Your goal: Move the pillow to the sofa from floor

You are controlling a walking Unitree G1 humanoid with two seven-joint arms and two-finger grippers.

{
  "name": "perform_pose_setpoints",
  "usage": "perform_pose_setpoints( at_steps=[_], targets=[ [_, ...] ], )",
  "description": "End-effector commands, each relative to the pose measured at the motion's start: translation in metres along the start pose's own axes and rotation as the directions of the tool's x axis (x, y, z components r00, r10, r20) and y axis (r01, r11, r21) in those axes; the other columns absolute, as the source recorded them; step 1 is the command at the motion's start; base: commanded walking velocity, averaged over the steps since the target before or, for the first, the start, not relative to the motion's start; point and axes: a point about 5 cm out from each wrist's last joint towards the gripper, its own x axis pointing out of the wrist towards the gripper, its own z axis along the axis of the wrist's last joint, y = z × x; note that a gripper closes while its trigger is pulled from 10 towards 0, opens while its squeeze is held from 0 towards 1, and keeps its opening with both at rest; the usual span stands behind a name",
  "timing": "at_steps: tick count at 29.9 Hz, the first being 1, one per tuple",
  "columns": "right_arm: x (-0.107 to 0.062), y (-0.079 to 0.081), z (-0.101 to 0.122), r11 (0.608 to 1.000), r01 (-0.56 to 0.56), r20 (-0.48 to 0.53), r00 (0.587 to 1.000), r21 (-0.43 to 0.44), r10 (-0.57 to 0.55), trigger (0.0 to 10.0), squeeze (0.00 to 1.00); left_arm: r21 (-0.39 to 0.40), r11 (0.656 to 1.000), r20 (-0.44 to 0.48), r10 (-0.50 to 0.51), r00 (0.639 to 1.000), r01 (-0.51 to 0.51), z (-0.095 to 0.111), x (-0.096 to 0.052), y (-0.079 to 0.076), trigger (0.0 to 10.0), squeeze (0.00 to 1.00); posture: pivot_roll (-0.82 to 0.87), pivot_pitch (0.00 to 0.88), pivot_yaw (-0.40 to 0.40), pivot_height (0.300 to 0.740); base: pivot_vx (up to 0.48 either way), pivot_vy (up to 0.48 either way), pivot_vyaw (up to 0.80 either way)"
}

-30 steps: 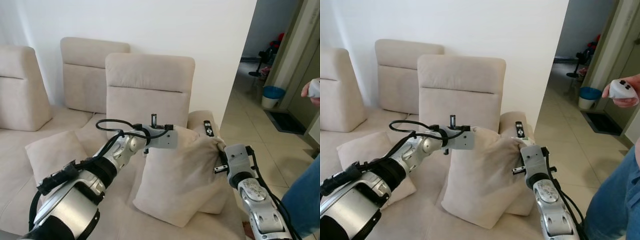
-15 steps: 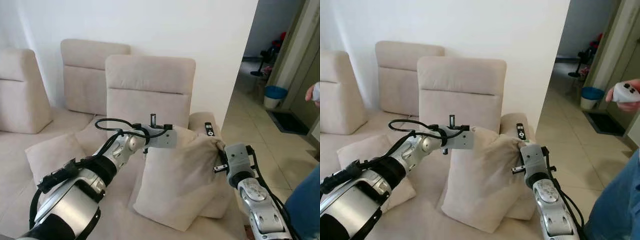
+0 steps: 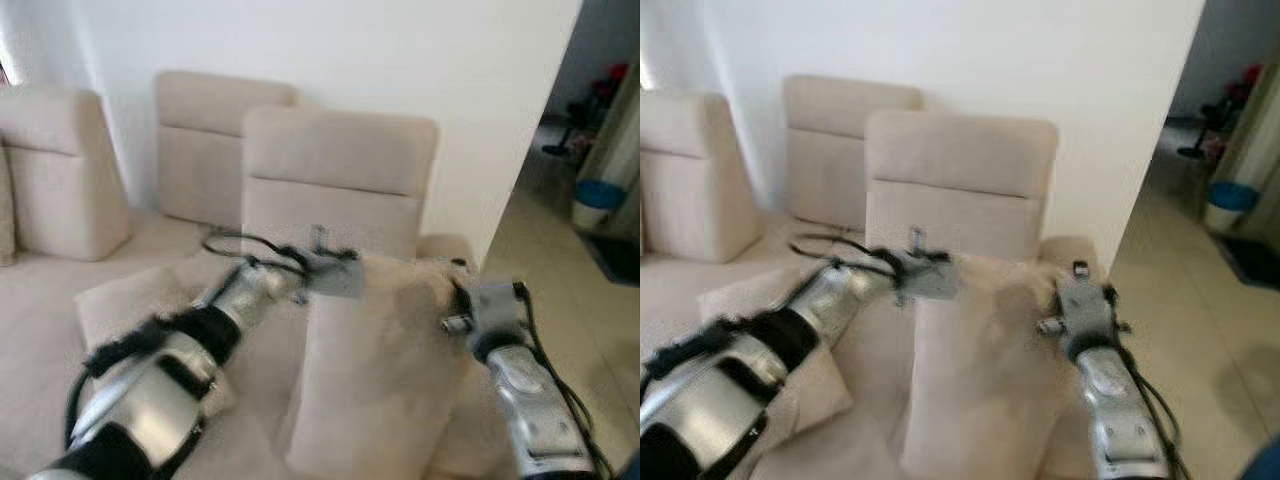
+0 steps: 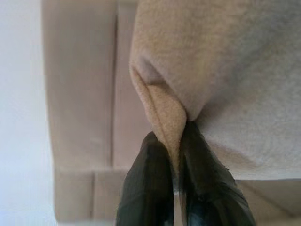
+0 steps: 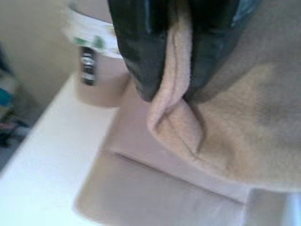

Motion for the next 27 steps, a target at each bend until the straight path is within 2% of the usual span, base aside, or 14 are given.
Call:
perform_pose_setpoints(
  at_steps=[1, 14, 18, 20, 22, 24, 25, 26, 27],
  targets=[
    [-0.003, -0.009, -0.009, 1.0, 0.027, -0.036, 0.999, 0.0, -0.027, 10.0, 0.0, 0.027, 0.998, 0.059, 0.056, 0.997, -0.057, 0.018, 0.002, 0.014, 10.0, 0.0, -0.08, 0.0, 0.021, 0.74, 0.0, 0.0, 0.0],
    [-0.002, -0.014, -0.012, 0.998, 0.062, -0.059, 0.996, -0.005, -0.062, 10.0, 0.0, 0.029, 0.998, 0.062, 0.054, 0.997, -0.056, 0.02, 0.004, 0.014, 10.0, 0.0, -0.08, 0.0, 0.024, 0.74, 0.0, 0.0, 0.0],
    [-0.001, -0.025, -0.02, 0.989, 0.15, -0.111, 0.982, -0.006, -0.15, 10.0, 0.0, 0.012, 0.996, 0.075, 0.089, 0.993, -0.09, 0.026, 0.005, 0.018, 10.0, 0.0, -0.08, 0.0, 0.028, 0.74, 0.0, 0.0, 0.0],
    [0.0, -0.039, -0.025, 0.965, 0.262, -0.158, 0.953, 0.001, -0.259, 10.0, 0.0, -0.004, 0.992, 0.081, 0.127, 0.989, -0.127, 0.03, 0.007, 0.022, 10.0, 0.0, -0.08, 0.0, 0.03, 0.74, 0.0, 0.0, 0.0],
    [0.0, -0.039, -0.025, 0.965, 0.262, -0.158, 0.953, 0.001, -0.259, 10.0, 0.0, -0.004, 0.992, 0.081, 0.127, 0.989, -0.127, 0.03, 0.007, 0.022, 10.0, 0.0, -0.08, 0.0, 0.03, 0.74, 0.0, 0.0, 0.0],
    [-0.002, -0.057, -0.027, 0.92, 0.39, -0.186, 0.907, 0.032, -0.378, 10.0, 0.0, -0.045, 0.983, 0.087, 0.183, 0.979, -0.179, 0.038, 0.01, 0.026, 10.0, 0.0, -0.09, 0.0, 0.034, 0.74, 0.0, 0.0, 0.0],
    [-0.002, -0.057, -0.027, 0.92, 0.39, -0.186, 0.907, 0.032, -0.378, 10.0, 0.0, -0.045, 0.983, 0.087, 0.183, 0.979, -0.179, 0.038, 0.01, 0.026, 10.0, 0.0, -0.09, 0.0, 0.034, 0.74, 0.0, 0.0, 0.0],
    [-0.003, -0.064, -0.028, 0.894, 0.446, -0.197, 0.881, 0.043, -0.43, 10.0, 0.0, -0.065, 0.978, 0.092, 0.203, 0.975, -0.198, 0.041, 0.011, 0.026, 10.0, 0.0, -0.09, 0.0, 0.035, 0.74, 0.0, 0.0, 0.0],
    [-0.003, -0.064, -0.028, 0.894, 0.446, -0.197, 0.881, 0.043, -0.43, 10.0, 0.0, -0.065, 0.978, 0.092, 0.203, 0.975, -0.198, 0.041, 0.011, 0.026, 10.0, 0.0, -0.09, 0.0, 0.035, 0.74, 0.0, 0.0, 0.0]
  ],
)
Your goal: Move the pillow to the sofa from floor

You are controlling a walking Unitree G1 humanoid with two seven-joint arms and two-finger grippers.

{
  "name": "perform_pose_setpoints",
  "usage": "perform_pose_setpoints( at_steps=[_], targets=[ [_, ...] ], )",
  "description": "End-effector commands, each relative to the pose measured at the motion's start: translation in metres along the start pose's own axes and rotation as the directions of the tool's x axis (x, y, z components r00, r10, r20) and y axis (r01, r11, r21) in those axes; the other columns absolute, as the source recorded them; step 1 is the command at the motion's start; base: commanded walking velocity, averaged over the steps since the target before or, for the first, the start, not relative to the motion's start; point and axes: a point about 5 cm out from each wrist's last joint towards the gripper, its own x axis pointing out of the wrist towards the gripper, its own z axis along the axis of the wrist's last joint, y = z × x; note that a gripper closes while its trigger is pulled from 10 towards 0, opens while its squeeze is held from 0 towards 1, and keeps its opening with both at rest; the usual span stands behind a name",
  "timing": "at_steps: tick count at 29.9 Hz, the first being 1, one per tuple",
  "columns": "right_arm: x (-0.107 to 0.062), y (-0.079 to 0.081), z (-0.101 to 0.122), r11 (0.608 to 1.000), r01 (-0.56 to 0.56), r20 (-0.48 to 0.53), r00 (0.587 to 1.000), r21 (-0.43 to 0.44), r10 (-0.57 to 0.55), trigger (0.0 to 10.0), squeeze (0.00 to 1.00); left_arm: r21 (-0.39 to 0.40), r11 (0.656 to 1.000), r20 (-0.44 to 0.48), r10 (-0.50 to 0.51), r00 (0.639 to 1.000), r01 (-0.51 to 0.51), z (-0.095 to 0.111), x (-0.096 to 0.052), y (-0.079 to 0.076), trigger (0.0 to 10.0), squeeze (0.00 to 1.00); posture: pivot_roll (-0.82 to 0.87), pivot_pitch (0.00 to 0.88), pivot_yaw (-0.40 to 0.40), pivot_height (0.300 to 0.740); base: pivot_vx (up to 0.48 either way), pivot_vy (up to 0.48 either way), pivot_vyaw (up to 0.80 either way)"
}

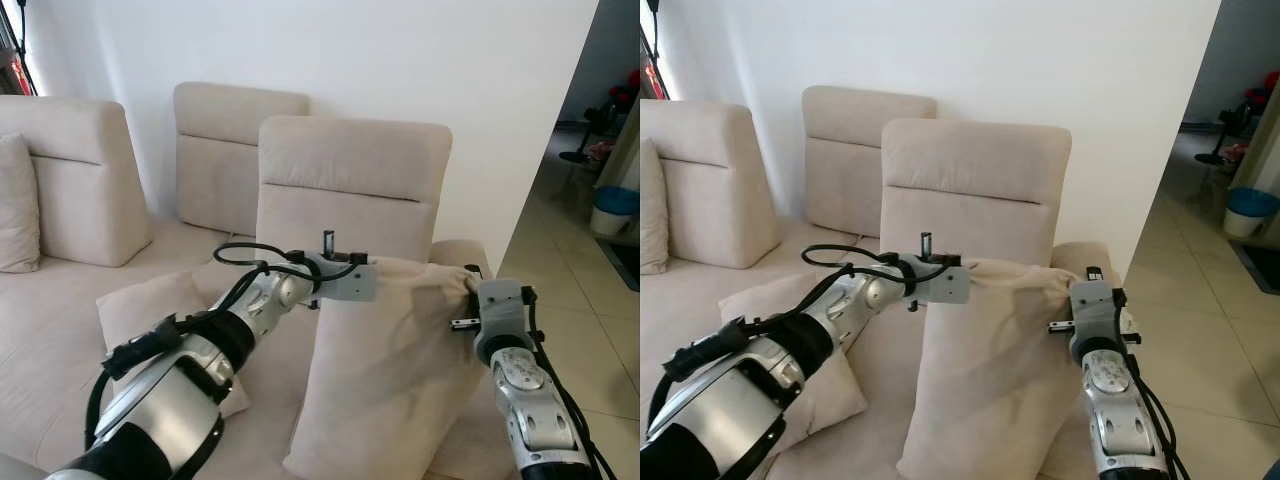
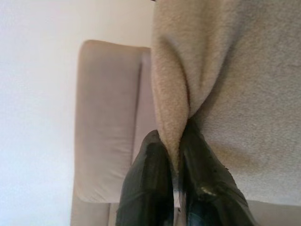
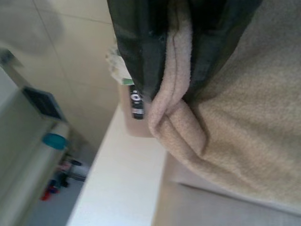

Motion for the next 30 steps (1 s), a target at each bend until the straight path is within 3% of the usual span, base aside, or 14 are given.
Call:
perform_pose_setpoints(
  at_steps=[1, 11, 12, 15, 16, 18, 19, 27, 28, 30],
  targets=[
    [0.002, -0.026, -0.009, 0.985, 0.169, -0.063, 0.984, 0.037, -0.167, 10.0, 0.0, -0.036, 0.994, -0.034, 0.105, 0.994, -0.106, -0.005, -0.002, 0.018, 10.0, 0.0, -0.09, 0.0, 0.036, 0.74, 0.0, 0.0, 0.0],
    [0.002, -0.019, -0.007, 0.991, 0.131, -0.055, 0.99, 0.037, -0.129, 10.0, 0.0, -0.029, 0.996, -0.024, 0.085, 0.996, -0.085, -0.004, -0.001, 0.014, 10.0, 0.0, -0.09, 0.0, 0.042, 0.74, 0.0, 0.0, 0.0],
    [0.001, -0.015, -0.006, 0.993, 0.102, -0.045, 0.994, 0.061, -0.099, 10.0, 1.0, -0.037, 0.996, -0.02, 0.085, 0.996, -0.086, -0.005, -0.002, 0.016, 10.0, 1.0, -0.08, 0.0, 0.044, 0.74, 0.0, 0.0, 0.0],
    [0.0, -0.012, -0.006, 0.995, 0.082, -0.043, 0.996, 0.063, -0.079, 10.0, 1.0, -0.03, 0.995, -0.027, 0.092, 0.995, -0.093, -0.007, -0.003, 0.017, 10.0, 1.0, -0.08, 0.0, 0.044, 0.74, 0.0, 0.0, 0.0],
    [0.001, -0.008, -0.007, 0.997, 0.066, -0.052, 0.997, 0.051, -0.063, 10.0, 1.0, -0.021, 0.994, -0.042, 0.107, 0.993, -0.108, -0.01, -0.003, 0.019, 10.0, 0.0, -0.08, 0.0, 0.043, 0.74, 0.0, 0.0, 0.0],
    [0.001, -0.008, -0.007, 0.997, 0.066, -0.052, 0.997, 0.051, -0.063, 10.0, 1.0, -0.021, 0.994, -0.042, 0.107, 0.993, -0.108, -0.01, -0.003, 0.019, 10.0, 0.0, -0.08, 0.0, 0.043, 0.74, 0.0, 0.0, 0.0],
    [0.002, -0.006, -0.007, 0.997, 0.062, -0.051, 0.997, 0.035, -0.06, 10.0, 0.0, -0.025, 0.992, -0.051, 0.126, 0.991, -0.128, -0.011, -0.003, 0.02, 10.0, 0.0, -0.07, 0.0, 0.042, 0.74, 0.0, 0.0, 0.0],
    [0.003, 0.001, 0.006, 0.999, 0.046, 0.027, 0.999, -0.013, -0.045, 10.0, 0.0, -0.047, 0.973, -0.068, 0.223, 0.973, -0.226, -0.012, -0.005, 0.032, 10.0, 0.0, -0.07, 0.0, 0.039, 0.74, 0.0, 0.0, 0.0],
    [0.003, 0.004, 0.009, 0.999, 0.03, 0.05, 0.998, -0.016, -0.03, 10.0, 0.0, -0.069, 0.968, -0.066, 0.235, 0.97, -0.24, -0.012, -0.006, 0.033, 10.0, 0.0, -0.07, 0.0, 0.038, 0.74, 0.0, 0.0, 0.0],
    [-0.001, 0.01, 0.014, 1.0, -0.012, 0.089, 0.996, -0.01, 0.013, 10.0, 0.0, -0.197, 0.941, -0.058, 0.268, 0.962, -0.275, -0.012, -0.006, 0.033, 10.0, 0.0, -0.07, 0.0, 0.037, 0.74, 0.0, 0.0, 0.0]
  ],
)
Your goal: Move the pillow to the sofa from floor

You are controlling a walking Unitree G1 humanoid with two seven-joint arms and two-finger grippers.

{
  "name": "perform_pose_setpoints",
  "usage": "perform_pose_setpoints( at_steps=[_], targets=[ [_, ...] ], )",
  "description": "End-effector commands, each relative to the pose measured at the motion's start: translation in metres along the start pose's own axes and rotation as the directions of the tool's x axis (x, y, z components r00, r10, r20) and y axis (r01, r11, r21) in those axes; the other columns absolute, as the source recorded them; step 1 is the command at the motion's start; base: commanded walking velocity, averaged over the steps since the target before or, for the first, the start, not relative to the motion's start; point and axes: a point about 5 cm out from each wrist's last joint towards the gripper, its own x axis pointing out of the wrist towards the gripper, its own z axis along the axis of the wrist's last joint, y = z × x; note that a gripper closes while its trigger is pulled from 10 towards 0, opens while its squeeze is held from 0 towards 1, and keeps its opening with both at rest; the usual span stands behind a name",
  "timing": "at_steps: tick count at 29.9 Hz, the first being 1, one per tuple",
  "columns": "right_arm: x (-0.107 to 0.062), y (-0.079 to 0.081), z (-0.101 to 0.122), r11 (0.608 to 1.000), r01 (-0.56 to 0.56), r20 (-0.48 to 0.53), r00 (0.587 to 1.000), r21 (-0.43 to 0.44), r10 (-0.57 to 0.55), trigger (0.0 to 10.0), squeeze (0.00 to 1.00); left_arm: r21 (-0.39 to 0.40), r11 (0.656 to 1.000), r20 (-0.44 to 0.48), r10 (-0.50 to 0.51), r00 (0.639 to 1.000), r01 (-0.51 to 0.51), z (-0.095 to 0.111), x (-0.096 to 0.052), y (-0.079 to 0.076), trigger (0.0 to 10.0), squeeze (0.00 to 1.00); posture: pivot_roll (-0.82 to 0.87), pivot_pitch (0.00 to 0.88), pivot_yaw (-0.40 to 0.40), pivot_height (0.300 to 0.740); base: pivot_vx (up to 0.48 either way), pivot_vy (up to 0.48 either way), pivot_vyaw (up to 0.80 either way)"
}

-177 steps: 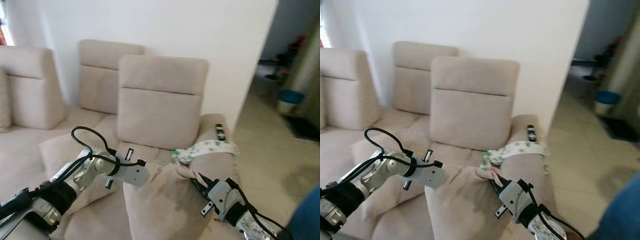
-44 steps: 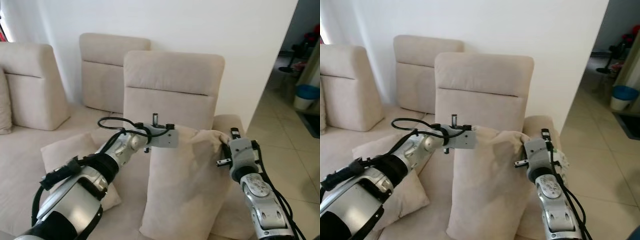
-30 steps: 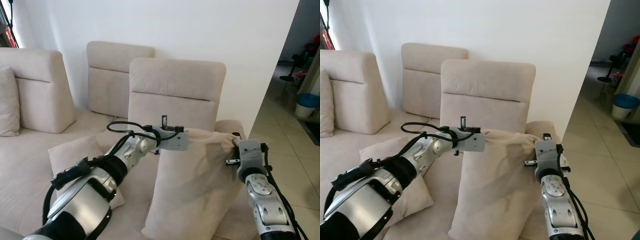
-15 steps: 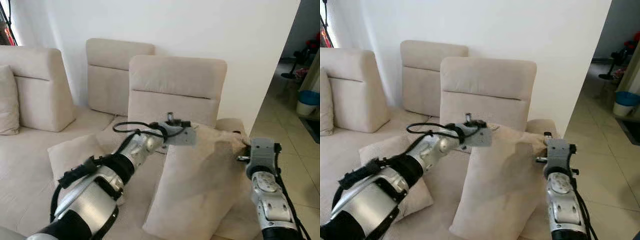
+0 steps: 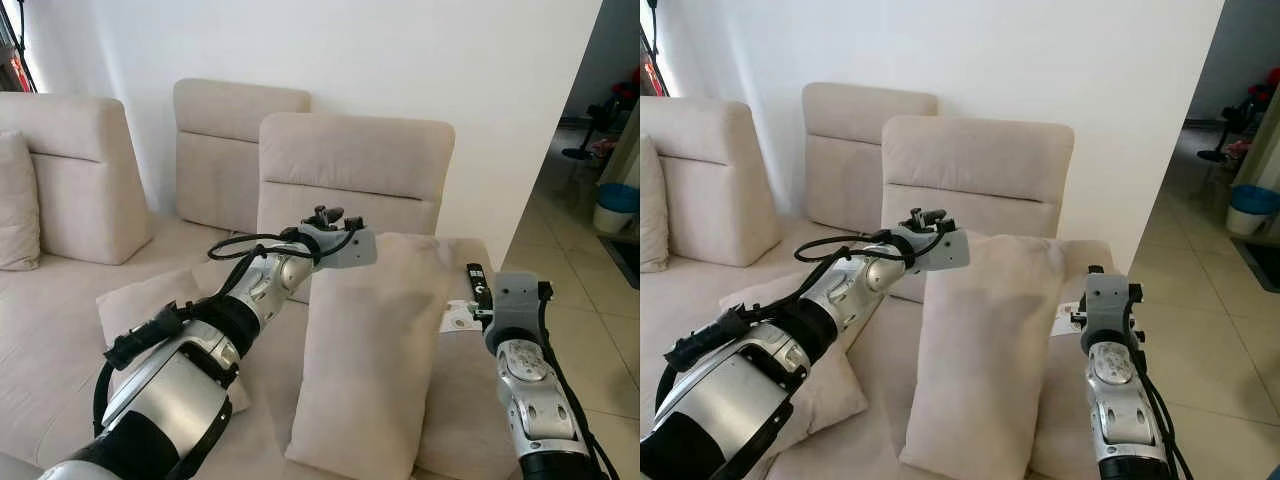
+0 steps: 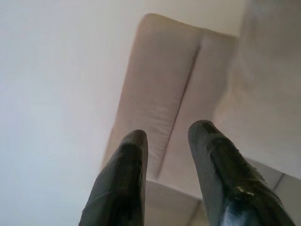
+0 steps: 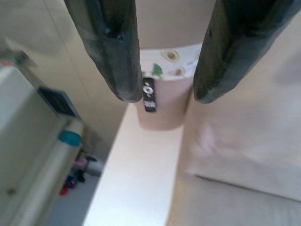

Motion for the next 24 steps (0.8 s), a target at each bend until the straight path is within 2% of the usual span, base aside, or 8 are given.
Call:
perform_pose_setpoints(
  at_steps=[1, 4, 5, 6, 10, 15, 19, 24],
  targets=[
    [-0.002, 0.005, 0.005, 0.999, -0.032, 0.039, 0.999, 0.003, 0.032, 10.0, 0.0, -0.082, 0.996, 0.004, 0.028, 1.0, -0.027, 0.001, 0.0, 0.002, 10.0, 0.0, -0.07, 0.0, 0.037, 0.74, 0.0, 0.0, 0.0],
    [-0.007, 0.011, 0.007, 0.997, -0.073, 0.069, 0.995, 0.019, 0.072, 10.0, 0.0, -0.253, 0.966, -0.003, 0.048, 0.999, -0.047, 0.0, -0.001, 0.0, 10.0, 0.0, -0.07, 0.0, 0.039, 0.74, 0.0, 0.0, 0.0],
    [-0.015, 0.019, 0.009, 0.994, -0.099, 0.109, 0.99, 0.043, 0.094, 10.0, 0.0, -0.452, 0.89, -0.018, 0.06, 0.998, -0.062, -0.003, -0.002, -0.008, 10.0, 0.0, -0.08, 0.0, 0.036, 0.74, 0.0, 0.0, 0.0],
    [-0.015, 0.019, 0.009, 0.994, -0.099, 0.109, 0.99, 0.043, 0.094, 10.0, 0.0, -0.452, 0.89, -0.018, 0.06, 0.998, -0.062, -0.003, -0.002, -0.008, 10.0, 0.0, -0.08, 0.0, 0.036, 0.74, 0.0, 0.0, 0.0],
    [-0.031, 0.031, 0.006, 0.991, -0.118, 0.155, 0.982, 0.06, 0.107, 10.0, 0.0, -0.682, 0.729, -0.035, 0.049, 0.998, -0.06, -0.01, -0.008, -0.028, 10.0, 0.0, -0.08, 0.0, 0.037, 0.74, 0.0, 0.0, 0.0],
    [-0.042, 0.04, -0.002, 0.987, -0.148, 0.162, 0.977, 0.063, 0.136, 10.0, 0.0, -0.778, 0.628, -0.024, 0.007, 1.0, -0.023, -0.013, -0.013, -0.047, 10.0, 0.0, -0.08, 0.0, 0.041, 0.74, 0.0, 0.0, 0.0],
    [-0.057, 0.05, -0.011, 0.974, -0.213, 0.177, 0.964, 0.072, 0.198, 10.0, 0.0, -0.87, 0.487, -0.065, 0.035, 0.997, -0.073, -0.025, -0.024, -0.065, 10.0, 0.0, -0.08, 0.0, 0.042, 0.74, 0.0, 0.0, 0.0],
    [-0.064, 0.053, -0.014, 0.967, -0.242, 0.182, 0.957, 0.077, 0.225, 10.0, 0.0, -0.885, 0.45, -0.111, 0.049, 0.993, -0.121, -0.034, -0.03, -0.07, 10.0, 0.0, -0.08, 0.0, 0.04, 0.74, 0.0, 0.0, 0.0]
  ],
)
